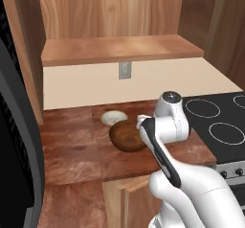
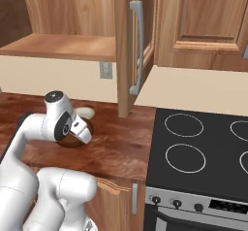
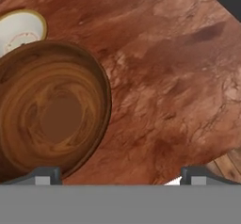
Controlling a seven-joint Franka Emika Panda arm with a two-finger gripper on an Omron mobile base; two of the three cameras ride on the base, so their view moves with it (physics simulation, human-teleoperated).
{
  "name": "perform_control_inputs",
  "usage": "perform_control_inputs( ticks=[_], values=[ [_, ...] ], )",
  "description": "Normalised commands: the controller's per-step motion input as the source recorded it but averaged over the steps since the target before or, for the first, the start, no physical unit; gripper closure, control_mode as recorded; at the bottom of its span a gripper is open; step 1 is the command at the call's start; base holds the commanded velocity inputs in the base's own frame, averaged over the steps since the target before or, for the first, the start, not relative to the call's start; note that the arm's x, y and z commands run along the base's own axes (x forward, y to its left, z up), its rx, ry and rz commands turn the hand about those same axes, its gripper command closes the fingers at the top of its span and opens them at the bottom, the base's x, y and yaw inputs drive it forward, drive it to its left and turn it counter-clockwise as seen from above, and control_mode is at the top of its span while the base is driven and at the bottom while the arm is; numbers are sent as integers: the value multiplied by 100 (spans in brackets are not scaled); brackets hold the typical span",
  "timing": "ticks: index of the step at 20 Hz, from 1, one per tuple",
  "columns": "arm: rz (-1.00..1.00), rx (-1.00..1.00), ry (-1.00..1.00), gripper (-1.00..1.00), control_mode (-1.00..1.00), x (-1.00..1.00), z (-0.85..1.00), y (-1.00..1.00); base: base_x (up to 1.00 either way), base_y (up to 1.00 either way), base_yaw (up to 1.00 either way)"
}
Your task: Pick up the bowls on the counter and stack them on top of one another in the open cabinet. Place the smaller bowl on top of the larger bowl.
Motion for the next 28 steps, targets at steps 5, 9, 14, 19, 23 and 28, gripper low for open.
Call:
perform_control_inputs(
  ticks=[5,9,14,19,23,28],
  values=[
    [-3,0,2,-100,-100,16,-20,4,0,0,0],
    [-2,0,1,-100,-100,17,-19,5,0,0,0],
    [-2,0,0,-100,-100,15,-17,2,0,0,0],
    [-1,0,0,-100,-100,11,-19,0,0,0,0],
    [-1,0,0,-100,-100,15,-18,2,0,0,0],
    [-1,0,0,-100,-100,19,-14,5,0,0,0]
  ],
)
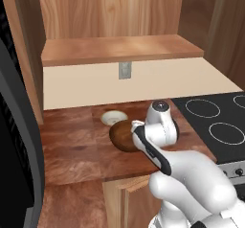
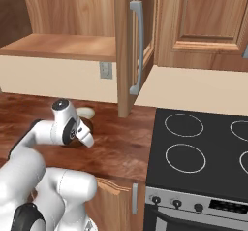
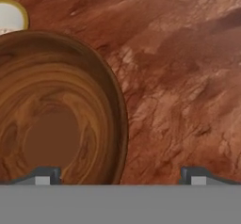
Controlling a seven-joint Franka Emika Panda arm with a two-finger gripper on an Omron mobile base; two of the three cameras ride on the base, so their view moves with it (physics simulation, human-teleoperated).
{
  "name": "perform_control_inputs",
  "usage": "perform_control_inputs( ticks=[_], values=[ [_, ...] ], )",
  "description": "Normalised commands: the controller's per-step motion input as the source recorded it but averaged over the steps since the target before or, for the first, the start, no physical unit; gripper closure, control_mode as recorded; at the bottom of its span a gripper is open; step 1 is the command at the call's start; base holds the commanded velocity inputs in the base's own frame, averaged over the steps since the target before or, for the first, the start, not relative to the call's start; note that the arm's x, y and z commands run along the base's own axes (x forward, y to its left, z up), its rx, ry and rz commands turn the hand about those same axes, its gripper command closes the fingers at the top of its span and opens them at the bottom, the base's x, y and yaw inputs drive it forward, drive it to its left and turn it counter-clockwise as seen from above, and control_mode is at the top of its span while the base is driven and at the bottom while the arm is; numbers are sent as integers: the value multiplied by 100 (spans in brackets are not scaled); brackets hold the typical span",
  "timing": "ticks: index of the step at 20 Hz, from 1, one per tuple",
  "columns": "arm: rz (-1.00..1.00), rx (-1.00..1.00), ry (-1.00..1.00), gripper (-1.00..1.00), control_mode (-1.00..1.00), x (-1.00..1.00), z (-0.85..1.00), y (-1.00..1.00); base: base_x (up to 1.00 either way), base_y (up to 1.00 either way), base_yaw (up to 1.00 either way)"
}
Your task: Pick up the bowls on the counter and stack them on top of one another in the open cabinet. Place the smaller bowl on top of the larger bowl.
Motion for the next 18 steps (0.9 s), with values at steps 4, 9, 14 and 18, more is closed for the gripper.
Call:
perform_control_inputs(
  ticks=[4,9,14,18],
  values=[
    [0,0,0,-100,-100,20,-14,4,0,0,0],
    [0,0,0,-100,-100,18,-15,1,0,0,0],
    [-1,0,0,100,-100,13,-17,1,0,0,0],
    [0,0,0,100,-100,10,-16,2,0,0,0]
  ],
)
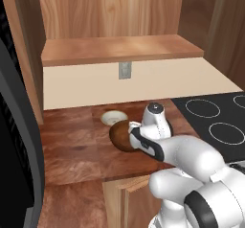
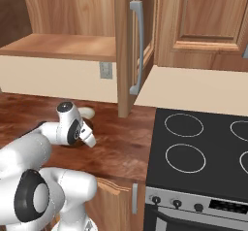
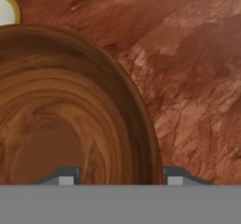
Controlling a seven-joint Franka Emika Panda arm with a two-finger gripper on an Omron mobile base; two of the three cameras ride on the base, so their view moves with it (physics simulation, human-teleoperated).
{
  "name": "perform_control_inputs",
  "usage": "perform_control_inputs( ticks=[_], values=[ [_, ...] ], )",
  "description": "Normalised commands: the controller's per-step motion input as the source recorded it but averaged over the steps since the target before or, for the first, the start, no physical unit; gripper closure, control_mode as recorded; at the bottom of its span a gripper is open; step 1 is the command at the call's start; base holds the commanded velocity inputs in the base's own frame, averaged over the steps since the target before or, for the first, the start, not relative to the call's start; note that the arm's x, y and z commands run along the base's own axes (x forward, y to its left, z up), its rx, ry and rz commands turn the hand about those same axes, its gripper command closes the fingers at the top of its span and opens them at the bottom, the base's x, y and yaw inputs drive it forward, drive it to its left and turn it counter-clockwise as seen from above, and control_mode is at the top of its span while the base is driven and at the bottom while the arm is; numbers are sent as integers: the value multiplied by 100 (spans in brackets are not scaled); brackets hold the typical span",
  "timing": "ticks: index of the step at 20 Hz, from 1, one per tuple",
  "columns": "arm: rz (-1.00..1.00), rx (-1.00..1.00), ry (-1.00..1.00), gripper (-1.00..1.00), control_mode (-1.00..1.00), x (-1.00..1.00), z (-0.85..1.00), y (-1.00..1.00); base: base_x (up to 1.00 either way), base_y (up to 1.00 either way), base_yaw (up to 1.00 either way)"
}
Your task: Pick up the bowls on the counter and stack them on top of one another in the open cabinet. Place the smaller bowl on top of the larger bowl.
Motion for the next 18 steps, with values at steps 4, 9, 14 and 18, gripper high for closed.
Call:
perform_control_inputs(
  ticks=[4,9,14,18],
  values=[
    [0,0,0,100,-100,1,-5,1,0,0,0],
    [0,0,0,100,-100,-4,-2,1,0,0,0],
    [0,1,-2,100,-100,-20,10,-1,0,0,0],
    [0,2,-5,100,-100,-29,25,0,0,0,0]
  ],
)
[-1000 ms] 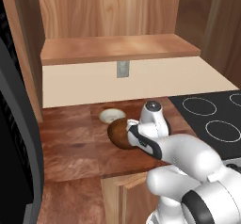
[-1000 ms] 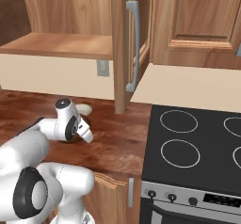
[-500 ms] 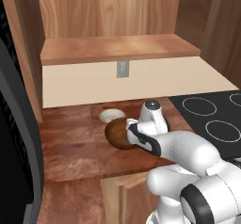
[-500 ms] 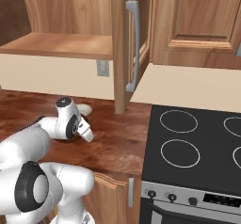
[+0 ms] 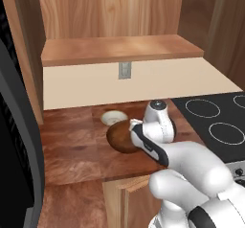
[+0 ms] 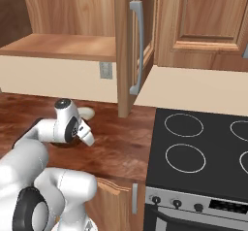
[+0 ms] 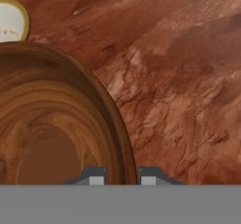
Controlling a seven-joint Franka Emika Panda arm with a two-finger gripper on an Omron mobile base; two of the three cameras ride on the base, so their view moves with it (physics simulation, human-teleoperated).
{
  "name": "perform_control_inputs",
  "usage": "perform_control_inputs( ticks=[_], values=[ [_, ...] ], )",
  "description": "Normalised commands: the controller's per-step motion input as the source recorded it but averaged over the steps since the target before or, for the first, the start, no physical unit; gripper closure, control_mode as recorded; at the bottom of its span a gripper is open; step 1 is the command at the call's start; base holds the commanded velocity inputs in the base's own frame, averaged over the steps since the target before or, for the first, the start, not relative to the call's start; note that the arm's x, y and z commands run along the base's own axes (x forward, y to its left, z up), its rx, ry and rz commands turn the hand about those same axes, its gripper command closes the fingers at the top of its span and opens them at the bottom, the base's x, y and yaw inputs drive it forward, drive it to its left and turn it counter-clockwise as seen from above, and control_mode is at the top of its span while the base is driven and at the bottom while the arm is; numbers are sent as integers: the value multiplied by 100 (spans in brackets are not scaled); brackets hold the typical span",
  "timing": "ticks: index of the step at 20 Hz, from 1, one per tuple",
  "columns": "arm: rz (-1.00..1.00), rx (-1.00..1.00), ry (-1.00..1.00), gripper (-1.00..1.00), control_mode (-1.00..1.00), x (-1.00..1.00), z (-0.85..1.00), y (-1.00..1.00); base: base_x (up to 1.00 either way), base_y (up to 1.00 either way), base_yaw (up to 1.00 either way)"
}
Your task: Pick up the bowls on the counter and stack them on top of one another in the open cabinet. Place the smaller bowl on top of the larger bowl.
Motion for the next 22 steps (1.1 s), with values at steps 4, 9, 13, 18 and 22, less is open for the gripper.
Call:
perform_control_inputs(
  ticks=[4,9,13,18,22],
  values=[
    [0,2,-9,100,-100,-28,38,0,0,0,0],
    [-1,2,-9,100,-100,-25,47,0,0,0,0],
    [-1,0,-8,100,-100,-24,46,0,0,0,0],
    [0,0,-9,100,-100,-23,41,0,0,0,0],
    [0,0,-9,100,-100,-20,41,0,0,0,0]
  ],
)
